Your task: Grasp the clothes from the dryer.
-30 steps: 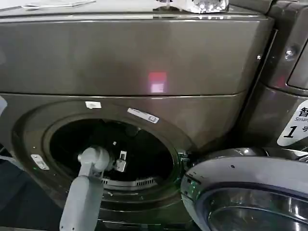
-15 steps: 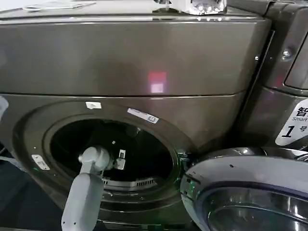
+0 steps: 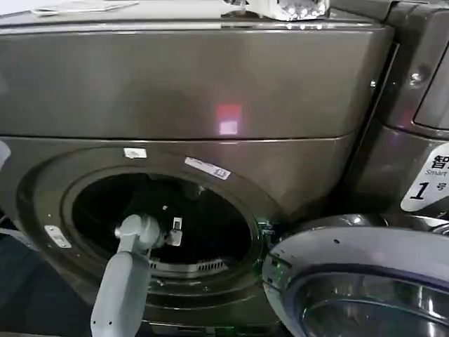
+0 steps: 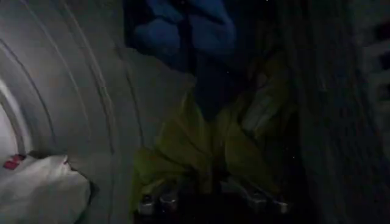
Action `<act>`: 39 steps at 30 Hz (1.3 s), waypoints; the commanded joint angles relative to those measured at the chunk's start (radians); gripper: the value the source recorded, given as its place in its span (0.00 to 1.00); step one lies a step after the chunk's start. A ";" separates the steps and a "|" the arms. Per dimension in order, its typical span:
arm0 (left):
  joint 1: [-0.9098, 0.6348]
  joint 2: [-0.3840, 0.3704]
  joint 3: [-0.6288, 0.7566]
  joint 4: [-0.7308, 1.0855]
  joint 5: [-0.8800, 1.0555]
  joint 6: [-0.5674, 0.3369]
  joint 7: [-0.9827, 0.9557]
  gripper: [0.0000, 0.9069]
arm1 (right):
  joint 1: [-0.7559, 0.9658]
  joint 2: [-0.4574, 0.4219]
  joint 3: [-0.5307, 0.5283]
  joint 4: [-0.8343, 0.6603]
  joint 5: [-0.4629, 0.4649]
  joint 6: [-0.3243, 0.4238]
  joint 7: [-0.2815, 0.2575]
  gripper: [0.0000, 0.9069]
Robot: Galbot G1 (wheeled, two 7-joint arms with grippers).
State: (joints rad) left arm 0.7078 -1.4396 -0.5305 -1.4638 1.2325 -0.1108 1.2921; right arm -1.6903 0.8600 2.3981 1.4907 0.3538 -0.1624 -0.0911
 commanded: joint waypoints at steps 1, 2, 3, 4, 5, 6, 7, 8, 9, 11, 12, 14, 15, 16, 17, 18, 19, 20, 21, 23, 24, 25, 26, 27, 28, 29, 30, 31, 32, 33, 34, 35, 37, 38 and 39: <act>-0.018 -0.007 -0.001 -0.032 -0.173 0.074 -0.276 0.00 | -0.001 0.002 0.000 0.000 0.003 -0.002 -0.003 1.00; -0.020 -0.009 -0.003 -0.033 -0.185 0.082 -0.340 0.00 | -0.002 0.003 0.000 0.001 0.009 -0.006 -0.006 1.00; -0.024 -0.015 -0.003 -0.035 -0.223 0.121 -0.393 0.00 | -0.003 0.005 0.000 0.006 0.015 -0.012 -0.009 1.00; -0.027 -0.018 -0.003 -0.035 -0.252 0.144 -0.441 0.00 | -0.004 0.006 0.000 0.009 0.020 -0.020 -0.010 1.00; -0.032 -0.025 -0.003 -0.033 -0.274 0.158 -0.486 0.00 | -0.004 0.008 -0.003 0.011 0.021 -0.026 -0.011 1.00; -0.036 -0.031 -0.007 -0.030 -0.294 0.205 -0.527 0.00 | -0.004 0.010 -0.008 0.019 0.023 -0.032 -0.009 1.00; -0.040 -0.036 -0.005 -0.027 -0.312 0.246 -0.578 0.00 | -0.005 0.014 -0.015 0.028 0.027 -0.038 -0.009 1.00; -0.040 -0.039 -0.006 -0.027 -0.317 0.258 -0.590 0.00 | -0.005 0.016 -0.018 0.033 0.027 -0.045 -0.009 1.00; -0.043 -0.043 -0.005 -0.025 -0.333 0.288 -0.638 0.00 | -0.004 0.017 -0.022 0.039 0.027 -0.050 -0.007 1.00; -0.045 -0.053 -0.003 -0.025 -0.363 0.335 -0.726 0.00 | 0.000 0.017 -0.031 0.050 0.029 -0.053 -0.006 1.00; -0.046 -0.058 0.003 -0.026 -0.396 0.371 -0.774 0.00 | 0.002 0.017 -0.036 0.055 0.032 -0.055 -0.003 1.00; -0.049 -0.066 0.005 -0.032 -0.454 0.416 -0.839 0.00 | 0.004 0.017 -0.039 0.061 0.043 -0.055 -0.001 1.00; -0.049 -0.074 0.005 -0.036 -0.493 0.433 -0.889 0.00 | 0.004 0.017 -0.039 0.062 0.055 -0.053 0.001 1.00; -0.049 -0.077 0.008 -0.039 -0.535 0.438 -0.933 0.00 | 0.004 0.017 -0.039 0.064 0.059 -0.050 -0.001 1.00; -0.048 -0.079 0.012 -0.043 -0.573 0.448 -0.972 0.00 | 0.005 0.017 -0.040 0.063 0.059 -0.044 -0.002 1.00; -0.048 -0.081 0.017 -0.042 -0.621 0.450 -1.011 0.00 | 0.007 0.016 -0.040 0.063 0.061 -0.043 -0.004 1.00; -0.050 -0.087 0.020 -0.037 -0.671 0.447 -1.070 0.00 | 0.007 0.016 -0.038 0.063 0.078 -0.034 -0.010 1.00; -0.050 -0.090 0.021 -0.039 -0.707 0.456 -1.090 0.00 | 0.008 0.016 -0.038 0.066 0.086 -0.035 -0.009 1.00; -0.050 -0.099 0.019 -0.041 -0.733 0.465 -1.116 0.00 | 0.008 0.016 -0.037 0.066 0.088 -0.036 -0.010 1.00; -0.048 -0.119 0.009 -0.049 -0.791 0.474 -1.180 0.00 | 0.007 0.016 -0.033 0.070 0.083 -0.041 -0.006 1.00; -0.048 -0.123 0.007 -0.053 -0.810 0.472 -1.197 0.00 | 0.006 0.015 -0.029 0.076 0.078 -0.064 -0.003 1.00; -0.045 -0.125 0.010 -0.060 -0.836 0.472 -1.219 0.00 | 0.004 0.016 -0.027 0.080 0.082 -0.078 -0.003 1.00; -0.044 -0.125 0.015 -0.068 -0.857 0.474 -1.237 0.00 | 0.003 0.017 -0.029 0.079 0.082 -0.067 -0.001 1.00; -0.041 -0.127 0.018 -0.076 -0.880 0.481 -1.244 0.00 | 0.003 0.018 -0.032 0.078 0.087 -0.044 0.000 1.00; -0.037 -0.132 0.020 -0.086 -0.905 0.492 -1.250 0.00 | 0.004 0.019 -0.035 0.076 0.105 -0.022 -0.003 1.00; -0.035 -0.138 0.020 -0.088 -0.917 0.495 -1.261 0.00 | 0.006 0.019 -0.037 0.075 0.103 -0.024 -0.004 1.00; -0.034 -0.148 0.017 -0.086 -0.918 0.495 -1.276 0.00 | 0.008 0.019 -0.039 0.075 0.103 -0.022 -0.005 1.00; -0.034 -0.156 0.013 -0.080 -0.919 0.494 -1.295 0.00 | 0.010 0.018 -0.038 0.074 0.107 -0.021 -0.004 1.00; -0.034 -0.159 0.012 -0.080 -0.932 0.495 -1.309 0.00 | 0.009 0.018 -0.036 0.071 0.107 -0.021 -0.006 1.00; -0.035 -0.159 0.012 -0.081 -0.955 0.498 -1.321 0.00 | 0.008 0.017 -0.035 0.069 0.107 -0.020 -0.007 1.00; -0.036 -0.157 0.013 -0.082 -0.977 0.501 -1.337 0.00 | 0.007 0.017 -0.034 0.067 0.107 -0.015 -0.006 1.00; -0.036 -0.156 0.012 -0.082 -0.990 0.509 -1.345 0.00 | 0.006 0.016 -0.032 0.064 0.106 -0.013 -0.007 1.00; -0.039 -0.157 0.012 -0.087 -1.015 0.521 -1.360 0.00 | 0.005 0.017 -0.030 0.062 0.107 -0.011 -0.007 1.00; -0.039 -0.157 0.011 -0.090 -1.019 0.523 -1.364 0.00 | 0.005 0.017 -0.030 0.061 0.107 -0.010 -0.007 1.00; -0.039 -0.158 0.011 -0.093 -1.020 0.523 -1.368 0.00 | 0.006 0.017 -0.030 0.060 0.107 -0.008 -0.007 1.00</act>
State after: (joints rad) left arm 0.6698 -1.5796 -0.5198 -1.5422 0.3682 0.3719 0.0733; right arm -1.6856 0.8769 2.3671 1.5522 0.4466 -0.1848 -0.0982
